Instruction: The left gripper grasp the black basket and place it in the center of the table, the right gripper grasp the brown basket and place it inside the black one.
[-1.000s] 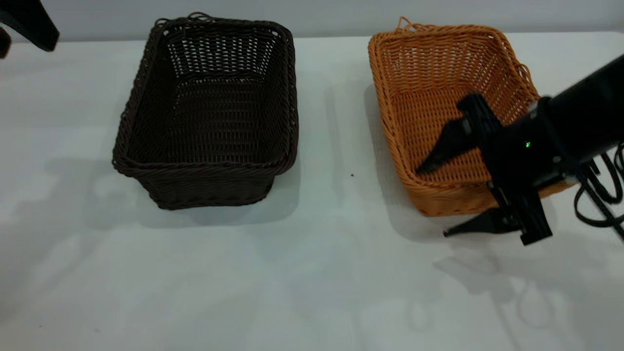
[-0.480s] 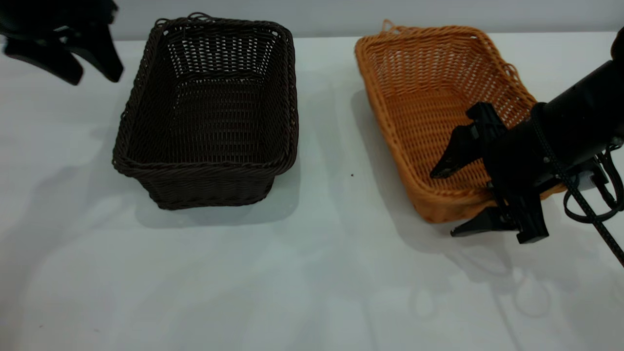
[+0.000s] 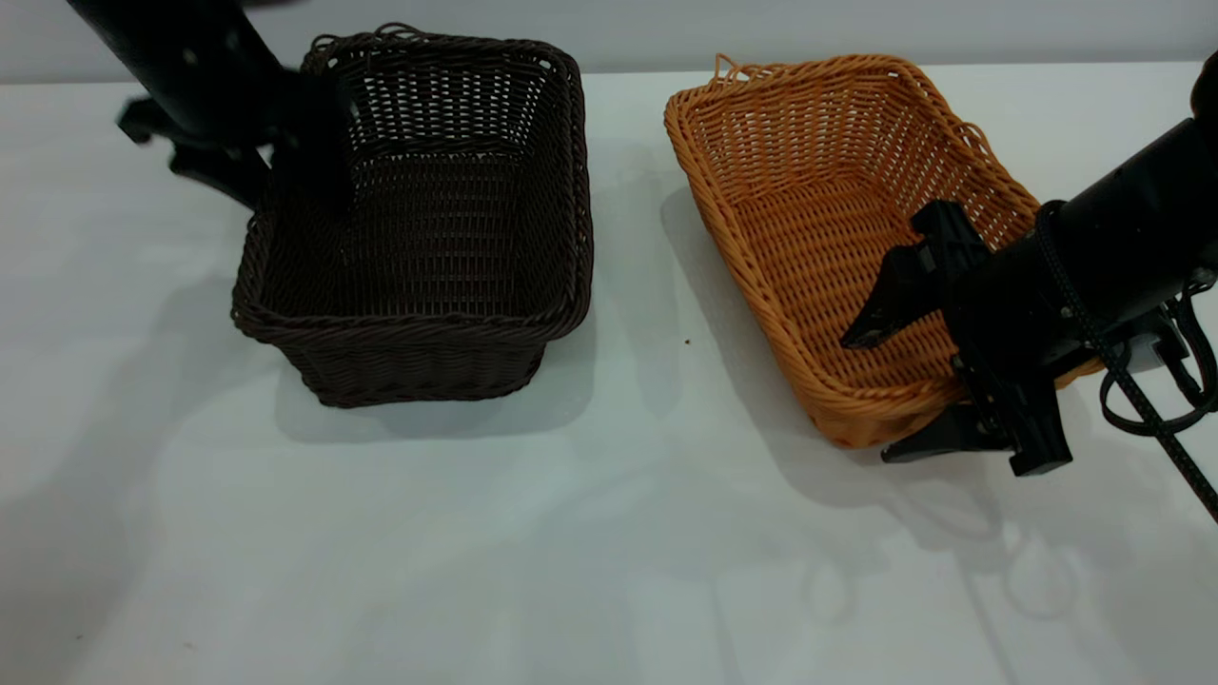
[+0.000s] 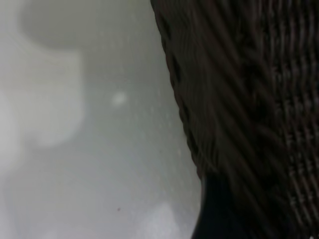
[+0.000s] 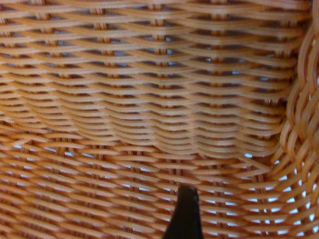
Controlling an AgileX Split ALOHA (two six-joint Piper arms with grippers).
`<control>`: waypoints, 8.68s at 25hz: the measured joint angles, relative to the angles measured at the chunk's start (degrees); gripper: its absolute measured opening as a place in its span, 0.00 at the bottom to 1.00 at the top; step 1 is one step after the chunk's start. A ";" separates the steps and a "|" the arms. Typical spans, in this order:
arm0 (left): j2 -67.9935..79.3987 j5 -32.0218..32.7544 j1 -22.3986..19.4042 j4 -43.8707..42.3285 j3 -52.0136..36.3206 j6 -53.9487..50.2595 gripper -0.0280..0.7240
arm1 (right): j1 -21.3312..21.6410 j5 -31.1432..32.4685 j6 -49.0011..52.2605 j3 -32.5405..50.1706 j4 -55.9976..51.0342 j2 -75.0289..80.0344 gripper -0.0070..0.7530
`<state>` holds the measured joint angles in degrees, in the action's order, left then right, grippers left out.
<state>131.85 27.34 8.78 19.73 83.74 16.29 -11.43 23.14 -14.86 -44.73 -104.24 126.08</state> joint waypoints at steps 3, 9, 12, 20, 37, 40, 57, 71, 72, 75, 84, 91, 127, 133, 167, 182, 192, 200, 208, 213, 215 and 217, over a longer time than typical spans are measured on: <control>1.99 -0.24 0.00 -0.01 0.12 0.00 0.58 | 0.00 -0.43 0.00 0.00 0.00 0.00 0.72; 2.96 -2.44 0.00 0.16 0.12 -0.62 0.22 | 0.00 -0.60 -0.64 -0.10 0.06 0.06 0.38; 2.96 -1.61 0.07 -0.67 0.30 1.19 0.14 | 0.00 -0.76 -0.70 -1.19 0.27 0.50 0.21; 1.39 -1.28 0.12 -8.22 0.30 6.68 0.14 | 3.45 0.46 -2.05 -7.75 5.63 -1.75 0.12; 3.13 -11.89 16.49 -9.41 0.72 54.95 0.14 | 15.49 31.36 3.81 -34.50 51.13 -3.39 0.10; 4.01 -13.17 18.46 -9.67 0.79 58.23 0.14 | 15.53 33.76 3.85 -37.34 52.35 -3.39 0.10; 3.14 -13.68 19.97 -2.33 0.72 59.30 0.59 | 17.39 36.35 3.85 -42.36 53.52 -3.04 0.10; -29.37 7.77 19.97 -4.18 0.42 59.23 0.69 | 17.39 40.66 6.08 -46.57 57.92 -2.86 0.11; -32.41 8.13 19.97 -4.54 0.42 59.18 0.69 | 16.37 41.92 6.21 -46.57 58.24 -2.86 0.11; -39.89 8.01 19.97 -4.76 0.42 59.08 0.69 | 11.65 44.18 6.21 -46.64 60.21 -2.86 0.11; -49.67 7.36 19.97 -5.87 0.31 57.73 0.69 | -7.49 45.65 9.15 -46.65 70.23 -2.86 0.11; -50.12 7.37 19.97 -6.09 0.31 57.55 0.69 | -11.41 45.48 12.23 -44.15 72.52 -2.86 0.11; -50.12 9.36 19.97 -6.05 0.31 57.42 0.64 | -11.41 28.52 15.72 -29.14 72.13 -0.52 0.34; -50.26 12.18 19.97 -6.05 0.31 57.29 0.64 | -11.41 31.39 11.26 -30.77 72.60 -0.52 0.70; -80.58 39.57 19.97 -8.77 -13.93 -6.98 0.64 | -11.96 47.11 18.53 -19.70 101.67 -83.62 0.73; -103.05 39.22 19.97 -12.88 -43.23 -9.27 0.64 | -11.96 41.71 20.32 17.26 103.38 -125.33 0.73; -111.93 36.10 19.97 -13.37 -55.93 -13.15 0.64 | -11.96 41.51 20.32 17.78 101.01 -125.61 0.73; -112.48 36.04 19.97 -14.34 -56.02 -13.98 0.64 | -11.96 41.51 20.32 17.78 99.72 -125.61 0.73; -114.08 36.04 19.54 -14.33 -56.02 -13.98 0.64 | -10.28 41.51 20.32 17.78 99.67 -126.24 0.73; -119.06 36.09 9.44 -14.39 -56.02 -14.05 0.64 | -1.23 41.62 20.32 17.78 99.74 -126.99 0.73; -121.68 36.09 4.46 -14.39 -56.02 -14.05 0.64 | 0.10 41.62 20.32 17.78 99.74 -126.99 0.73; -124.97 36.14 -0.51 -14.39 -56.02 -14.06 0.64 | 0.39 41.62 20.32 17.78 99.69 -126.99 0.73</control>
<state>6.88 63.48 8.27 5.35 27.72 2.22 -11.04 64.76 5.46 -26.96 -4.55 -0.91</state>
